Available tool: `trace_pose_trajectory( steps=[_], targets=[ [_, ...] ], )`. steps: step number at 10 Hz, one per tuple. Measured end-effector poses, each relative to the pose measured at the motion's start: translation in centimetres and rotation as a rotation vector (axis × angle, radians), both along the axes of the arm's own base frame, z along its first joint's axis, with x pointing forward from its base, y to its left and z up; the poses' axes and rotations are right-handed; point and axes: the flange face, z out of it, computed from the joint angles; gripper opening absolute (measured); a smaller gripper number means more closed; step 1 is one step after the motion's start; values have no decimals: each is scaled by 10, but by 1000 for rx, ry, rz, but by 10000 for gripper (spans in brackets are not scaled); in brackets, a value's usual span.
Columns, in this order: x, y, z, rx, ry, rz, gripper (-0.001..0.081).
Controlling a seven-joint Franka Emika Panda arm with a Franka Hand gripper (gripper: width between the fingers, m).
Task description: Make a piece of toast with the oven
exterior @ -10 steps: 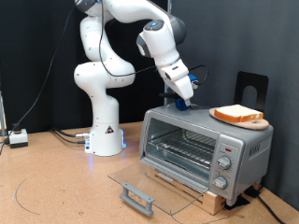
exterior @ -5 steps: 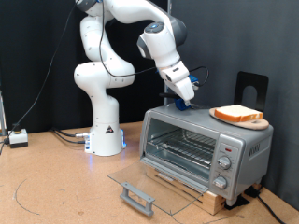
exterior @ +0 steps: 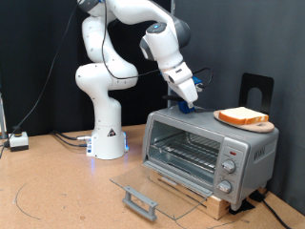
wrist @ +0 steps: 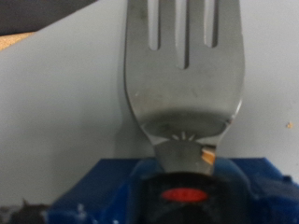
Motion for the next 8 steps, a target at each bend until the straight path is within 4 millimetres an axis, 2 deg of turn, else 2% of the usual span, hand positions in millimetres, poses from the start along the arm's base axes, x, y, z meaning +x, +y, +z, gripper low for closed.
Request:
trace_pose_trajectory(
  steps=[4,6,7,8],
  targets=[
    [4,-5,-1,-9,-32,-1,493],
    [6,-8,-1,-18,-73,9,732],
    [7,-8,-1,-19,-77,13,732],
    [7,-8,-1,-19,-78,14,796]
  ],
)
